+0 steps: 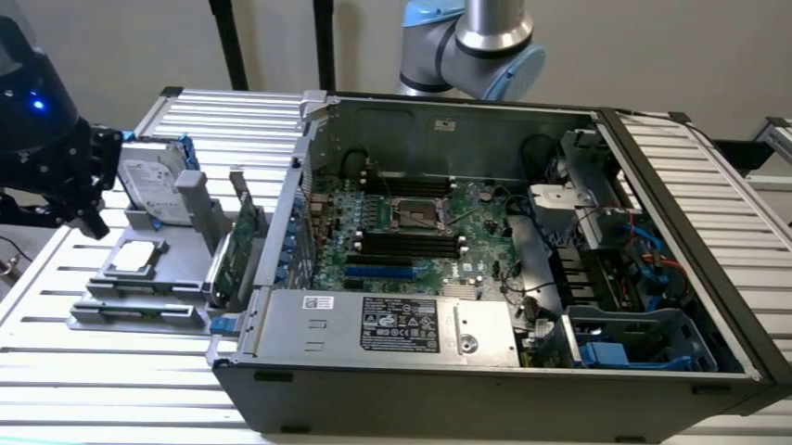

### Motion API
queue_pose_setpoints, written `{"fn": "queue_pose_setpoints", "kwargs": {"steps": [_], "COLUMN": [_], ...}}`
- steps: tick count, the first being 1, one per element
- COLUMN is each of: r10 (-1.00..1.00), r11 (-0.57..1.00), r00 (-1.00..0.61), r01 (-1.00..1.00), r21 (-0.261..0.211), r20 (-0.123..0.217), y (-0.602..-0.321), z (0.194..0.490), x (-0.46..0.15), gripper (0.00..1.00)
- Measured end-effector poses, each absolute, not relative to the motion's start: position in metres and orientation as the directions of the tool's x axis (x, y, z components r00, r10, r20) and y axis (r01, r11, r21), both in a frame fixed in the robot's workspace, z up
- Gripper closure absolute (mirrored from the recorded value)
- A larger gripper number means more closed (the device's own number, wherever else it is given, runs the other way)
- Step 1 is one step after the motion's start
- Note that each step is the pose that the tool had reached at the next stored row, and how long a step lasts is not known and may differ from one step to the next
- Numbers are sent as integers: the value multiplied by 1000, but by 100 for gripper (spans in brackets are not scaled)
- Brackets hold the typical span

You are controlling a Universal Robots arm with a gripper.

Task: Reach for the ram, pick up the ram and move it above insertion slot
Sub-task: 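Pick up the ram and move it above insertion slot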

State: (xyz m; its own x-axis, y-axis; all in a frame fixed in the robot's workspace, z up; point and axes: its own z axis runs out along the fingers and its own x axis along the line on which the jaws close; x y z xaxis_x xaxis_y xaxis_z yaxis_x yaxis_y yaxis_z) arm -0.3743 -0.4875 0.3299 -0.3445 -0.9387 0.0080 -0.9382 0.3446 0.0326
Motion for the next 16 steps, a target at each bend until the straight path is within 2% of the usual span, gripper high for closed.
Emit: {"fn": "queue_pose_setpoints", "kwargs": {"steps": [13,14,15,16], "r10": [-988,-988,-988,-988], "r11": [153,153,153,153], "r00": [-153,-153,-153,-153], "r01": [-988,-988,-988,-988], "r21": [33,33,33,33], "r20": [8,8,8,8], "y": [-488,-488,-488,-488], "z": [328,328,328,328], "x": [-374,-374,-375,-375], "gripper": [89,88,82,82]}}
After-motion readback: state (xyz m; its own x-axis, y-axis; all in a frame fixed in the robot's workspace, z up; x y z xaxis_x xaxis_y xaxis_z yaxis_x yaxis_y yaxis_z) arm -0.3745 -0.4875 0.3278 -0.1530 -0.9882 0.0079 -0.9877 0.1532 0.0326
